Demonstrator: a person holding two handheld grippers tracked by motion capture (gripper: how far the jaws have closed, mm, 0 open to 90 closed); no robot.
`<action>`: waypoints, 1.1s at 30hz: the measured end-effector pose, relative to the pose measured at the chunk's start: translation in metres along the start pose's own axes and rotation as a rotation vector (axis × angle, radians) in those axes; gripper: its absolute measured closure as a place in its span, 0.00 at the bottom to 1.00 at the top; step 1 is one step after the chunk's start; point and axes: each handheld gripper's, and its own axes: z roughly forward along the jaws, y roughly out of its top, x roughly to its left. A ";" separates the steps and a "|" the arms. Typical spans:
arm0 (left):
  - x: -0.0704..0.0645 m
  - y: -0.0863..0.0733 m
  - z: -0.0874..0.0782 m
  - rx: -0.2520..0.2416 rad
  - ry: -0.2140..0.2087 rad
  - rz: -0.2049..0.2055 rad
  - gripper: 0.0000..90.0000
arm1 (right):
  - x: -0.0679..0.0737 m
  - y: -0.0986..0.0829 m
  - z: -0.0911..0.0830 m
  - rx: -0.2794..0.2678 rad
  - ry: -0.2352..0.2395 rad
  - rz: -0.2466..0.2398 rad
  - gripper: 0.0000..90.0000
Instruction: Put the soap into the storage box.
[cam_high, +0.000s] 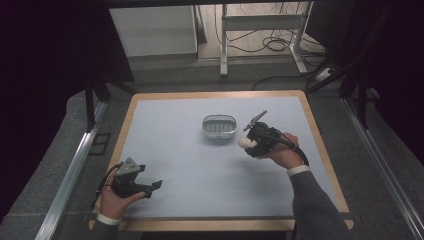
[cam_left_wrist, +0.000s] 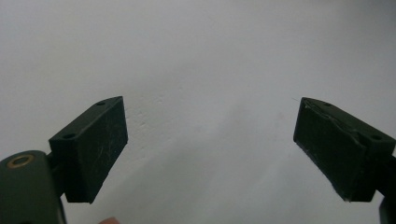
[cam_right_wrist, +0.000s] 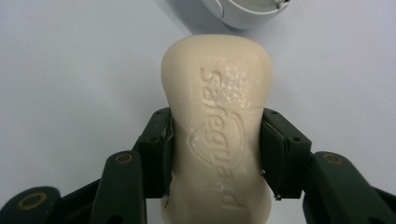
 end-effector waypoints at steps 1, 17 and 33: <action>0.000 0.000 0.000 0.000 0.000 0.000 0.12 | -0.001 0.001 0.000 -0.002 0.002 -0.002 0.55; 0.000 0.000 0.001 0.003 0.001 0.002 0.12 | -0.007 0.018 0.007 -0.013 0.009 -0.016 0.55; -0.002 0.000 0.003 0.006 -0.005 0.007 0.12 | -0.022 0.025 0.013 -0.018 0.000 0.003 0.55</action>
